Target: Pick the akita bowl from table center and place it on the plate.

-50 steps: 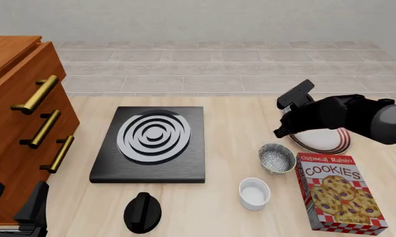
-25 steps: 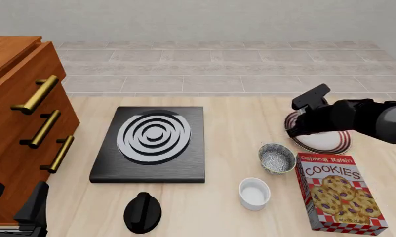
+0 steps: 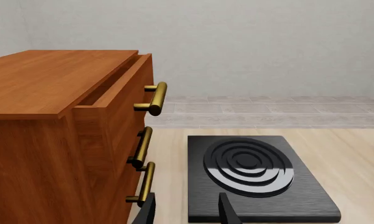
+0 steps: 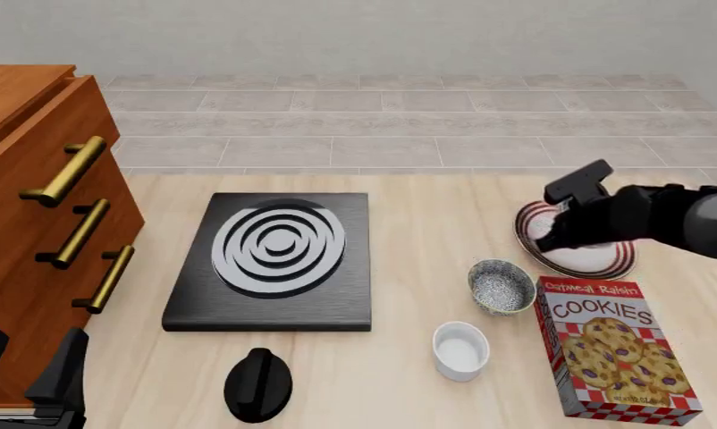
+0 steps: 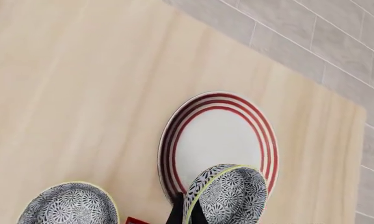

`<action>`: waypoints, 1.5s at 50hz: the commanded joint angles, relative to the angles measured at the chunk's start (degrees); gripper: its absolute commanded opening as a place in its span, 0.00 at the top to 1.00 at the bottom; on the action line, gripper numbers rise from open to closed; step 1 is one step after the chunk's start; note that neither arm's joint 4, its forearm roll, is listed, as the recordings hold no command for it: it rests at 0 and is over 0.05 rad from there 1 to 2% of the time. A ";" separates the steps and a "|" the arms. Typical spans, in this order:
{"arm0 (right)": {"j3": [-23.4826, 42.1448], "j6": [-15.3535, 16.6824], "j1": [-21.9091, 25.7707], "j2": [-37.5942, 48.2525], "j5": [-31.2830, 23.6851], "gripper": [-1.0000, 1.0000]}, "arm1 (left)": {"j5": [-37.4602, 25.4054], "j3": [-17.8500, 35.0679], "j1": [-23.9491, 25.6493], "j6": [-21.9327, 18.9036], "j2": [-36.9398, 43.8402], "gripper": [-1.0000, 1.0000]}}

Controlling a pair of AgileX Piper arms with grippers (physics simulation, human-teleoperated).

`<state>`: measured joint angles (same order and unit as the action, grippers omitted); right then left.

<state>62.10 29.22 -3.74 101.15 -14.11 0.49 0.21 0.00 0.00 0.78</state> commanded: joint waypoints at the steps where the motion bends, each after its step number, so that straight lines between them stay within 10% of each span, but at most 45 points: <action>1: -0.06 0.98 -2.15 0.89 1.18 1.00 | 0.00 0.00 0.01 0.00 -0.02 0.00; 75: 10.34 0.79 -5.37 14.16 0.15 1.00 | 0.00 0.00 0.00 0.00 0.00 0.00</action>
<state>72.40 30.28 -9.32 114.18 -14.77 0.49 0.21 0.00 0.00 0.77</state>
